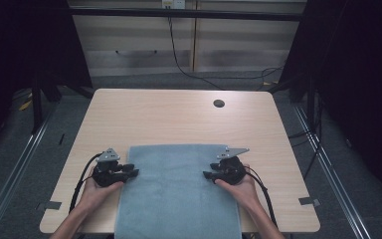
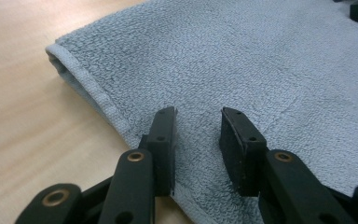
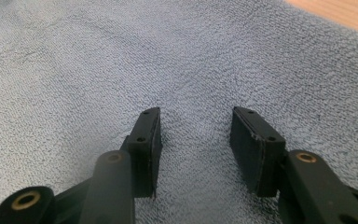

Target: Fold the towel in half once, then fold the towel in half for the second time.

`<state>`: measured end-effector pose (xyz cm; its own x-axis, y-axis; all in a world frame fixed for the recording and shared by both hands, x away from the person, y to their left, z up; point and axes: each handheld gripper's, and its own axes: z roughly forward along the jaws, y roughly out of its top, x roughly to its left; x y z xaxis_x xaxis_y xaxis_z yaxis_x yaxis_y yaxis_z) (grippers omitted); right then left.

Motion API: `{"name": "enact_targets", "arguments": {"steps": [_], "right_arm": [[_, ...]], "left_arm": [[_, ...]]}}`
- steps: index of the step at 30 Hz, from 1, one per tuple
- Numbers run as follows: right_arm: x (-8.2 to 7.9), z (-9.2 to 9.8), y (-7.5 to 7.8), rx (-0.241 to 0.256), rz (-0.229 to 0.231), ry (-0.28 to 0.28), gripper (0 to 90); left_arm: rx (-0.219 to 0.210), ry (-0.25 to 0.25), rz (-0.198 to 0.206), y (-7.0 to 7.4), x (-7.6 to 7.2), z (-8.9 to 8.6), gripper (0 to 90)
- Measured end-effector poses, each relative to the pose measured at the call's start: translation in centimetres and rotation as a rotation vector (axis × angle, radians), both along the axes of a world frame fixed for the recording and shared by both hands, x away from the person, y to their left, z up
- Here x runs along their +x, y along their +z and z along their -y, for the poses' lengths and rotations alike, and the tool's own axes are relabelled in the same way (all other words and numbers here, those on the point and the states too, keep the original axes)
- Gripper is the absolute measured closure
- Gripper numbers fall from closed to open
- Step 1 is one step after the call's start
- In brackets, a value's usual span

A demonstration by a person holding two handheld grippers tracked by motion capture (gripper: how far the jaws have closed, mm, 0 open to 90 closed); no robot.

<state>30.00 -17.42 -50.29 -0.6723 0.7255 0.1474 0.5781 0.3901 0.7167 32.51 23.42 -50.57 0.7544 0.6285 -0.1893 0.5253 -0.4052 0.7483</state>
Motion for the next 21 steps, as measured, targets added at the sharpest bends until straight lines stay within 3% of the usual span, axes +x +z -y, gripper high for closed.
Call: {"name": "enact_targets", "arguments": {"steps": [6,9,10,13,18,21], "right_arm": [[-1.5,0.1,0.1,0.002,-0.015,0.015,53.6],[-2.7,-0.2,0.2,-0.026,0.007,0.032,53.5],[-3.1,-0.3,0.2,-0.036,0.010,0.036,53.5],[-4.2,-0.2,0.3,-0.022,-0.006,0.051,53.4],[-5.5,-0.2,0.4,0.012,-0.039,0.063,52.7],[-6.3,-0.6,0.6,-0.007,-0.034,0.088,51.3]], "left_arm": [[0.016,-0.022,0.011,0.1,-2.1,-0.2,66.0],[-0.003,-0.021,-0.003,0.1,-3.1,-0.3,66.0],[0.011,-0.025,-0.008,0.2,-3.4,-0.3,66.3],[0.013,-0.034,-0.004,0.3,-4.5,-0.5,66.4],[-0.019,-0.067,-0.046,0.3,-6.1,-1.6,66.4],[-0.018,-0.078,-0.055,0.4,-6.8,-1.8,64.6]]}}
